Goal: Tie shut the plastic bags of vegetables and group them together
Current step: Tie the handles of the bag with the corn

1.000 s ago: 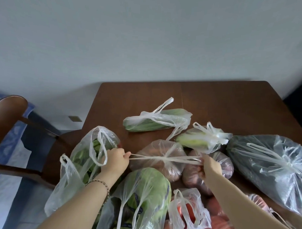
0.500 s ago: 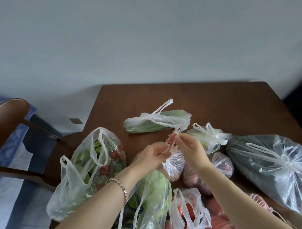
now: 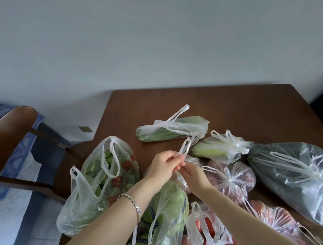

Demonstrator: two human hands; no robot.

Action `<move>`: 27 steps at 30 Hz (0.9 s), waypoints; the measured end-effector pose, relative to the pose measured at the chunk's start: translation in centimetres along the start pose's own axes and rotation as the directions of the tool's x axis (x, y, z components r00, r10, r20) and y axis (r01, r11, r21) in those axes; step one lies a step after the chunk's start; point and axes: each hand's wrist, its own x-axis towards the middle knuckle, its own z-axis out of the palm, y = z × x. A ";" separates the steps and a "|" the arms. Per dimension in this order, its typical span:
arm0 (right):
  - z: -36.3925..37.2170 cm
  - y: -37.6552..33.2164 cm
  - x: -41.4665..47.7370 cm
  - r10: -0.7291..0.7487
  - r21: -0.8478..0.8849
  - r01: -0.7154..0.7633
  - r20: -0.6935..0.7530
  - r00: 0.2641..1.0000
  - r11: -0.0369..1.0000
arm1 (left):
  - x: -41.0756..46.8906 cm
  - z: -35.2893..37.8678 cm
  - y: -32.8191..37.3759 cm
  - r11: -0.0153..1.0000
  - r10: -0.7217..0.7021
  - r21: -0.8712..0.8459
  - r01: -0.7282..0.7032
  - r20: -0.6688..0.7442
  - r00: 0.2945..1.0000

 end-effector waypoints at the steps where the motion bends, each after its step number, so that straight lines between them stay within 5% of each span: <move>1: 0.1 0.1 0.4 0.067 0.058 -0.066 -0.020 0.998 0.996 | 0.0 -0.1 0.1 1.000 0.000 0.007 0.000 -0.022 1.000; 5: 0.6 -0.8 1.5 0.210 0.085 -0.204 -0.069 0.975 0.975 | -0.1 -0.6 1.0 0.937 0.216 0.303 -0.176 -0.105 0.971; 12: 0.5 -1.3 2.4 0.357 0.073 -0.351 -0.096 0.929 0.934 | 0.6 -1.7 4.1 0.796 0.318 0.549 -0.255 -0.022 0.948; 16: 1.5 -1.9 1.7 0.121 -0.100 -0.116 0.052 0.991 0.988 | 1.6 -1.0 4.4 0.869 0.204 0.446 -0.212 0.067 0.977; 20: 1.2 -1.1 1.5 0.162 -0.092 -0.155 0.075 0.984 0.984 | 3.1 0.0 3.1 0.975 0.015 0.220 -0.035 0.093 0.996; 24: 1.0 -1.2 1.7 0.270 0.097 -0.275 0.059 0.961 0.957 | 4.0 -0.3 1.4 0.919 0.063 0.387 -0.072 0.035 0.997; 27: 0.9 -0.6 1.7 0.316 0.241 -0.325 0.075 0.946 0.915 | 3.9 -1.3 -0.4 0.810 0.058 0.566 -0.151 0.180 0.982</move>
